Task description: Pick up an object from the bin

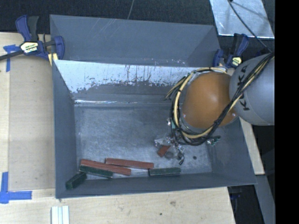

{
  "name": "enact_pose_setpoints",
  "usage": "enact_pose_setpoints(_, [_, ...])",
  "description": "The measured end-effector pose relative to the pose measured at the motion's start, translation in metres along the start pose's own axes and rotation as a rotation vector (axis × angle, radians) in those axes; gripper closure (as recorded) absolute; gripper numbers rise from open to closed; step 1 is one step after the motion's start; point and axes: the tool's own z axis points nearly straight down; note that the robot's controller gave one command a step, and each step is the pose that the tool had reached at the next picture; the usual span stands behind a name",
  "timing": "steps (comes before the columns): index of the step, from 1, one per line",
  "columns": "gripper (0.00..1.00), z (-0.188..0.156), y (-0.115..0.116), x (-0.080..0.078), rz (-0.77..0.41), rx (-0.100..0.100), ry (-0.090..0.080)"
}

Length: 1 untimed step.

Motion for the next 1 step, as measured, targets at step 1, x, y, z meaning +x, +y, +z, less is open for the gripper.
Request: enact_pose_setpoints(1, [1.0,-0.2033,0.0272,-0.0036,-0.001,0.0,0.0])
